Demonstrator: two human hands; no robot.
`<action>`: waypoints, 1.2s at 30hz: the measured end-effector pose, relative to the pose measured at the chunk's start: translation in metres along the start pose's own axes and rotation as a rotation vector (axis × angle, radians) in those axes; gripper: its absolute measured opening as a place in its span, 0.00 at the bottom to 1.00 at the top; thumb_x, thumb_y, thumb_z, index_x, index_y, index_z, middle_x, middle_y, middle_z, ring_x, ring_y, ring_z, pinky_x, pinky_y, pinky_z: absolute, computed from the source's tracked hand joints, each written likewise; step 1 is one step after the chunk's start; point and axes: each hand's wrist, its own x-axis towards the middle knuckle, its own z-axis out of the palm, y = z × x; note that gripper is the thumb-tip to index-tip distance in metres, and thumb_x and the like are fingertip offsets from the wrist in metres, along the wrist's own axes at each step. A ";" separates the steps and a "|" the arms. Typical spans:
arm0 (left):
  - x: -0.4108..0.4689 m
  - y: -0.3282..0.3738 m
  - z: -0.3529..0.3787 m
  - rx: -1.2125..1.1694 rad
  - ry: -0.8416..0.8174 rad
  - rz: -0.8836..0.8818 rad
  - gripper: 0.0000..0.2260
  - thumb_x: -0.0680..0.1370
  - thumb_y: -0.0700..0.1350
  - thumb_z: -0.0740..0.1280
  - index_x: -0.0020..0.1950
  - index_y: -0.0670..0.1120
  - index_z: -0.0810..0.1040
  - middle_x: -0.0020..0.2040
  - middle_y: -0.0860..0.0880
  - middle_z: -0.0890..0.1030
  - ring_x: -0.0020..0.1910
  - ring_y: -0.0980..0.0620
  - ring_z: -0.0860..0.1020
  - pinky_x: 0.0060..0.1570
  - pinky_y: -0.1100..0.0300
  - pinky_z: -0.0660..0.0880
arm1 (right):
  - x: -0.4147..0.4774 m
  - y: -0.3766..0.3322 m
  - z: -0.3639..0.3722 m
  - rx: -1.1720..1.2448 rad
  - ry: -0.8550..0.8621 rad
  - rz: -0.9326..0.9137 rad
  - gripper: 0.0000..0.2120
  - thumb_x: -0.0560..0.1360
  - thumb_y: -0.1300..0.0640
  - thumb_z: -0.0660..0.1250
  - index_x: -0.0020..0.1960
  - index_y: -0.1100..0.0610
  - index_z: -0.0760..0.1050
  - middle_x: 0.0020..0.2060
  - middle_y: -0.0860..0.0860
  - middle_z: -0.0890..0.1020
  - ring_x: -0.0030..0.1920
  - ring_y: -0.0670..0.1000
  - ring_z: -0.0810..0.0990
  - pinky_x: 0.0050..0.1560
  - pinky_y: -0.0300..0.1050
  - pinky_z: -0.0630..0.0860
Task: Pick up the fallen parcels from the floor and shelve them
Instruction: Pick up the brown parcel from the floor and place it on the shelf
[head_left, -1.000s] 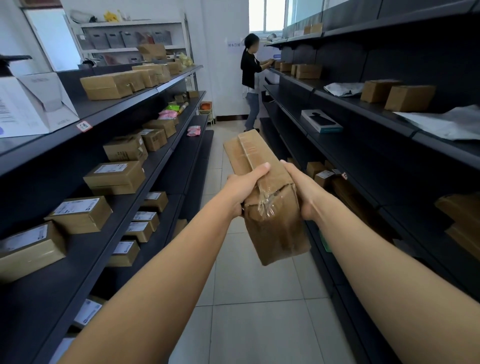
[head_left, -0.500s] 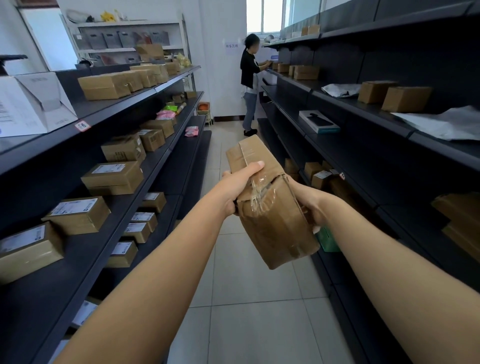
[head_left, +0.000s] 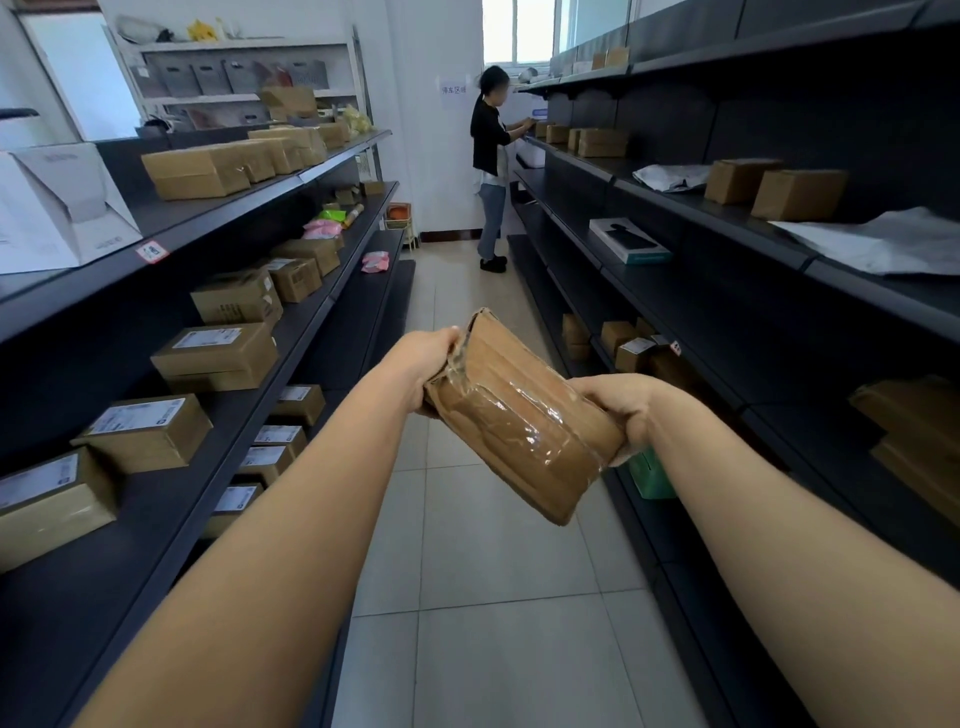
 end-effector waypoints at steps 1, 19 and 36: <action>0.002 -0.001 -0.001 -0.010 -0.019 -0.022 0.21 0.77 0.62 0.64 0.51 0.45 0.80 0.40 0.42 0.83 0.38 0.42 0.82 0.32 0.51 0.81 | 0.001 0.001 0.000 0.040 -0.026 0.005 0.12 0.72 0.49 0.72 0.49 0.56 0.79 0.34 0.57 0.87 0.30 0.57 0.85 0.32 0.55 0.82; 0.000 -0.024 -0.014 -0.107 -0.058 -0.126 0.03 0.74 0.34 0.57 0.45 0.40 0.68 0.46 0.41 0.72 0.42 0.41 0.73 0.41 0.45 0.73 | 0.017 -0.003 0.020 0.246 0.062 -0.180 0.14 0.74 0.54 0.72 0.56 0.58 0.75 0.49 0.59 0.84 0.47 0.59 0.85 0.45 0.53 0.82; 0.019 -0.041 -0.009 -0.076 0.000 0.136 0.27 0.79 0.59 0.62 0.74 0.50 0.62 0.67 0.47 0.72 0.52 0.51 0.76 0.42 0.57 0.74 | 0.008 0.005 0.025 0.136 0.019 -0.468 0.29 0.78 0.44 0.64 0.75 0.42 0.57 0.57 0.50 0.79 0.55 0.53 0.81 0.43 0.47 0.80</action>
